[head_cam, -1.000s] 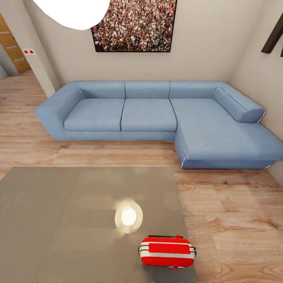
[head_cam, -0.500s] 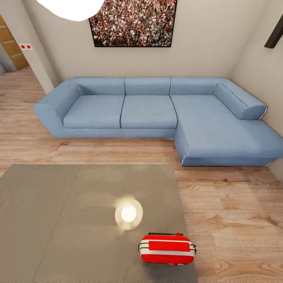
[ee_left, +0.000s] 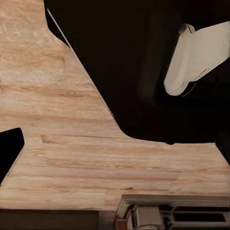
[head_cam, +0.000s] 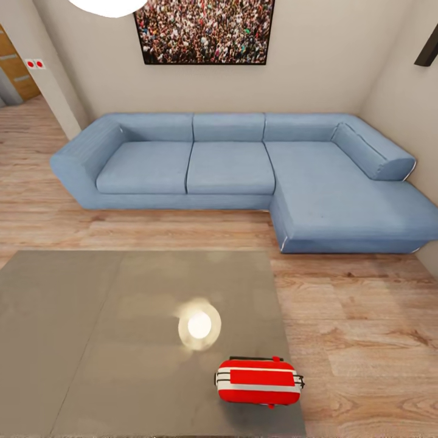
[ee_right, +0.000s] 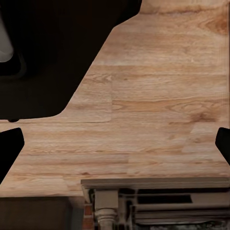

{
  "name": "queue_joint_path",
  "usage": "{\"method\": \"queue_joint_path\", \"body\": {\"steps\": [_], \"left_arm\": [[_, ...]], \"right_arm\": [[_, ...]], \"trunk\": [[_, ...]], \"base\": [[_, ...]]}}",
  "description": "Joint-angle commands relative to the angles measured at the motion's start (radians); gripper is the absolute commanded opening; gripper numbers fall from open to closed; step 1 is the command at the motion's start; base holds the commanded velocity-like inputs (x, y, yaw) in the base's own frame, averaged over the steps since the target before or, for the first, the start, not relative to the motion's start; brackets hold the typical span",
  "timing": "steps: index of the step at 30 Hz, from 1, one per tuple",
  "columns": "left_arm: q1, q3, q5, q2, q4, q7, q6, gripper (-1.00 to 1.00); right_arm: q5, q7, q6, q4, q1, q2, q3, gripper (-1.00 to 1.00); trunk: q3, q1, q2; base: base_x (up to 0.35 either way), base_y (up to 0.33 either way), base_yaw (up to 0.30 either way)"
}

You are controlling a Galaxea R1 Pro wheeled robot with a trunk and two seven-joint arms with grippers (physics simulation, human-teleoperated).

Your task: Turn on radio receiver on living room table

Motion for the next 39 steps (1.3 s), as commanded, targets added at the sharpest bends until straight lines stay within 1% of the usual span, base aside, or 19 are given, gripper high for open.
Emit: {"method": "queue_joint_path", "body": {"steps": [1,2,5,6,8,9,11,14,16,17,18,20,27,28,32,33,35,36,39], "left_arm": [[0.0,0.0,-0.001,0.0,-0.011,0.001,0.002,1.0],[0.0,-0.001,-0.002,0.0,-0.023,0.001,0.003,1.0],[0.0,-0.002,-0.005,0.003,-0.097,0.002,0.012,1.0],[0.0,-0.002,-0.006,0.006,-0.134,0.004,0.014,1.0],[0.0,-0.003,-0.006,0.01,-0.174,0.005,0.015,1.0],[0.0,-0.003,-0.006,0.015,-0.215,0.006,0.016,1.0],[0.0,-0.002,-0.006,0.02,-0.255,0.006,0.017,1.0],[0.0,-0.002,-0.006,0.027,-0.351,0.008,0.017,1.0],[0.0,-0.002,-0.006,0.028,-0.391,0.008,0.018,1.0],[0.0,-0.002,-0.006,0.029,-0.43,0.008,0.02,1.0],[0.0,-0.002,-0.006,0.03,-0.45,0.007,0.022,1.0],[0.0,-0.002,-0.006,0.031,-0.505,0.006,0.039,1.0],[0.0,-0.002,-0.006,0.036,-0.67,-0.001,0.132,1.0],[0.0,-0.002,-0.006,0.039,-0.714,-0.004,0.15,1.0],[0.0,-0.002,-0.004,0.043,-0.822,-0.015,0.193,1.0],[0.0,-0.002,-0.004,0.043,-0.86,-0.023,0.21,1.0],[0.0,-0.002,-0.004,0.043,-0.895,-0.034,0.226,1.0],[0.0,-0.002,-0.005,0.043,-0.928,-0.051,0.239,1.0],[0.0,-0.002,-0.005,0.044,-0.99,-0.092,0.266,1.0]], "right_arm": [[0.0,0.0,0.001,-0.01,0.0,-0.002,0.0,1.0],[0.0,0.0,0.003,-0.023,0.0,-0.003,0.0,1.0],[-0.001,-0.002,0.014,-0.096,0.0,-0.016,0.0,1.0],[-0.001,-0.004,0.021,-0.124,0.0,-0.023,-0.001,1.0],[-0.001,-0.005,0.03,-0.156,0.0,-0.028,-0.001,1.0],[0.0,-0.005,0.043,-0.191,0.0,-0.033,-0.001,1.0],[0.002,-0.006,0.058,-0.228,0.0,-0.037,-0.001,1.0],[0.025,-0.007,0.102,-0.322,0.0,-0.052,-0.002,1.0],[0.036,-0.007,0.117,-0.358,0.0,-0.06,-0.003,1.0],[0.046,-0.007,0.132,-0.392,0.0,-0.065,-0.003,1.0],[0.05,-0.007,0.138,-0.408,-0.001,-0.067,-0.003,1.0],[0.062,-0.007,0.158,-0.445,-0.011,-0.071,-0.003,1.0],[0.085,-0.005,0.214,-0.482,-0.094,-0.075,-0.003,1.0],[0.087,-0.005,0.223,-0.485,-0.112,-0.076,-0.003,1.0],[0.09,-0.004,0.244,-0.488,-0.153,-0.076,-0.003,1.0],[0.091,-0.004,0.251,-0.489,-0.165,-0.076,-0.003,1.0],[0.093,-0.004,0.257,-0.49,-0.176,-0.076,-0.003,1.0],[0.095,-0.004,0.262,-0.494,-0.187,-0.077,-0.003,1.0],[0.112,-0.003,0.268,-0.518,-0.201,-0.077,-0.002,1.0]], "trunk": [[-0.002,0.0,0.0],[-0.003,0.0,0.0],[-0.008,0.0,0.0],[-0.01,0.0,0.0],[-0.013,0.0,0.0],[-0.015,0.0,0.0],[-0.018,0.0,0.0],[-0.023,0.0,0.0],[-0.026,0.0,0.0],[-0.028,0.0,0.0],[-0.029,0.0,0.0],[-0.032,0.0,0.0],[-0.044,0.0,0.0],[-0.045,0.0,0.0],[-0.052,0.0,0.0],[-0.053,0.0,0.0],[-0.057,0.0,0.0],[-0.058,0.0,0.0],[-0.063,0.0,0.0]], "base": [[0.0,0.0,0.0],[0.0,0.0,0.0],[0.0,0.0,0.0],[0.0,0.0,0.0],[0.0,0.0,0.0],[0.0,0.0,0.0],[0.0,0.0,0.0],[0.0,0.0,0.0],[0.0,0.0,0.0],[0.0,0.0,0.0],[0.0,0.0,0.0],[0.0,0.0,0.0],[0.0,0.0,0.0],[0.0,0.0,0.0],[0.0,0.0,0.0],[0.0,0.0,0.0],[0.0,0.0,0.0],[0.0,0.0,0.0],[0.0,0.0,-0.001]]}}
